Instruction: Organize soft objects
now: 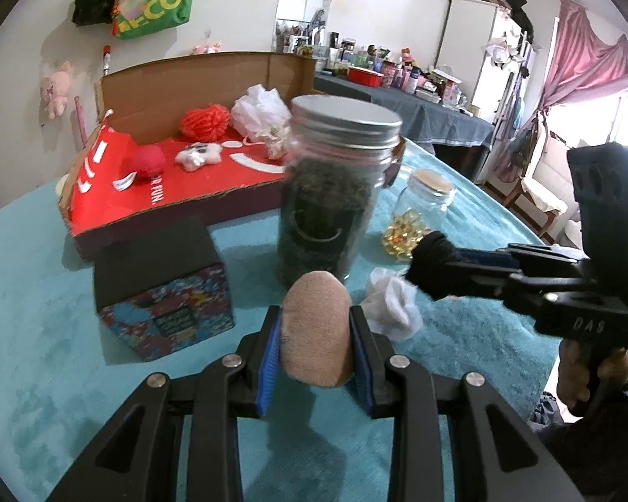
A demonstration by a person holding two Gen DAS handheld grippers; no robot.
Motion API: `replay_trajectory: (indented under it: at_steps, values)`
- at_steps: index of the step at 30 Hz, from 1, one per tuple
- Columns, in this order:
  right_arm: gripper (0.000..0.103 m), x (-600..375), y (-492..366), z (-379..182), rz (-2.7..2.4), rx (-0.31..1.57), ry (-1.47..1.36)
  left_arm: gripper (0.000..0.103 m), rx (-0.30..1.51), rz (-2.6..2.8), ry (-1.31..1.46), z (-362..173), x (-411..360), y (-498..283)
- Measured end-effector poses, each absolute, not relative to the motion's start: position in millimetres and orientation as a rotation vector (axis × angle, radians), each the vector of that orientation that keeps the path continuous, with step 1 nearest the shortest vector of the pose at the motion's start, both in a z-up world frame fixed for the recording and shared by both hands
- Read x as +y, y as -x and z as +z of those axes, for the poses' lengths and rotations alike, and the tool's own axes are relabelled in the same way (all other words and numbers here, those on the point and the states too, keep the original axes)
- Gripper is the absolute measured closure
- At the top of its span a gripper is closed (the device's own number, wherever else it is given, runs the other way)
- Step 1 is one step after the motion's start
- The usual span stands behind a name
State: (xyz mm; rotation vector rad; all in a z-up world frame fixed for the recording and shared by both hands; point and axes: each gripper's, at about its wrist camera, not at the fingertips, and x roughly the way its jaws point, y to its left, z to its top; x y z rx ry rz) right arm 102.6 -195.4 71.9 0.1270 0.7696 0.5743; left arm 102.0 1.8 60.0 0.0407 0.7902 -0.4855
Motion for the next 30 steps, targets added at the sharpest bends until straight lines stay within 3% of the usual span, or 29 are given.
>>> replay_trajectory:
  at_steps: [30]
  values:
    - [0.078, -264, -116, 57, 0.422, 0.833, -0.16, 0.07, 0.84, -0.248, 0.06, 54, 125, -101]
